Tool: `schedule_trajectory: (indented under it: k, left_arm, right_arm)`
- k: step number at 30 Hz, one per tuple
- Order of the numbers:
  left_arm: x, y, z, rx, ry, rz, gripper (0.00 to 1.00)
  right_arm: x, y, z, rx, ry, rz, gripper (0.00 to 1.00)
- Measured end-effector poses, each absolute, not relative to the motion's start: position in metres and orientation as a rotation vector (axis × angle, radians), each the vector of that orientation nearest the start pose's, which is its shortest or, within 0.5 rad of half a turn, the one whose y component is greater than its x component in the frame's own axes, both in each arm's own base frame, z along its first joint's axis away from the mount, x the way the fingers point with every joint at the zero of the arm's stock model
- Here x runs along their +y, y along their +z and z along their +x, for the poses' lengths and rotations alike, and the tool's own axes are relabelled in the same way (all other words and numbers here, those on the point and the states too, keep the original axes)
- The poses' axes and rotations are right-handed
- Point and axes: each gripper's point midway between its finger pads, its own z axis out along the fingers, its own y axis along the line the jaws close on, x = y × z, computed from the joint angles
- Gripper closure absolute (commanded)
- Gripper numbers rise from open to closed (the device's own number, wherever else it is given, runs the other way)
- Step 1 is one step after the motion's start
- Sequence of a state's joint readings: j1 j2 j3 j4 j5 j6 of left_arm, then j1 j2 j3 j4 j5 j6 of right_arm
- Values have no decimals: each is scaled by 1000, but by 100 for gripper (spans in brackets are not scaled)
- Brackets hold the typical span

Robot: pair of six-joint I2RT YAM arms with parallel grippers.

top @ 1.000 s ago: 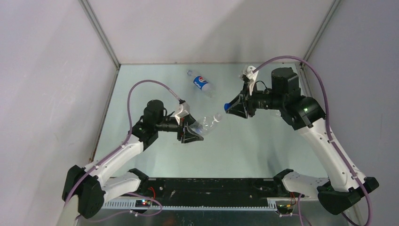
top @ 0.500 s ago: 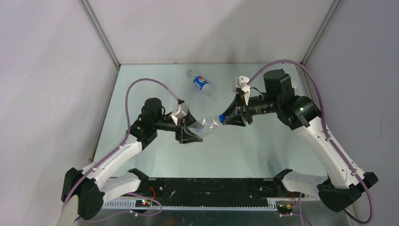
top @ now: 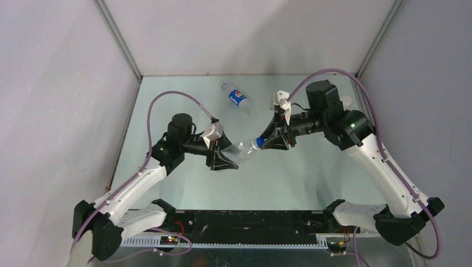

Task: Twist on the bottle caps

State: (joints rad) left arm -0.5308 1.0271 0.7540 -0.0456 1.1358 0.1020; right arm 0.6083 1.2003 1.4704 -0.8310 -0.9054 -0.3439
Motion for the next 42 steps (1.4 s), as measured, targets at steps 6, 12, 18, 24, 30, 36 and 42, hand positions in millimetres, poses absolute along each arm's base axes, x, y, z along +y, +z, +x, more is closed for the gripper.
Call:
schedule_trajectory:
  k: [6, 12, 18, 24, 30, 36, 42]
  left_arm:
    - [-266, 245, 146, 1431, -1331, 1340, 96]
    - [-262, 236, 142, 1475, -1333, 1368, 97]
    - [-261, 233, 140, 1502, -1343, 1367, 98]
    - [-263, 234, 140, 1505, -1364, 1330, 100]
    - [-265, 233, 141, 1533, -1358, 1308, 100]
    - [-264, 221, 136, 1575, -1326, 1342, 100]
    - [-260, 213, 132, 1618, -1318, 1363, 100]
  right_arm:
    - [272, 345, 158, 1540, 1106, -1458, 98]
    - [274, 334, 154, 1573, 1111, -1511, 99]
    - [275, 328, 153, 1586, 1114, -1534, 99]
    - [276, 330, 155, 1574, 1101, -1541, 100]
    - [276, 328, 158, 1573, 1078, -1556, 100]
    - [276, 318, 154, 1589, 1065, -1602, 100]
    - [276, 306, 150, 1618, 1032, -1655, 100]
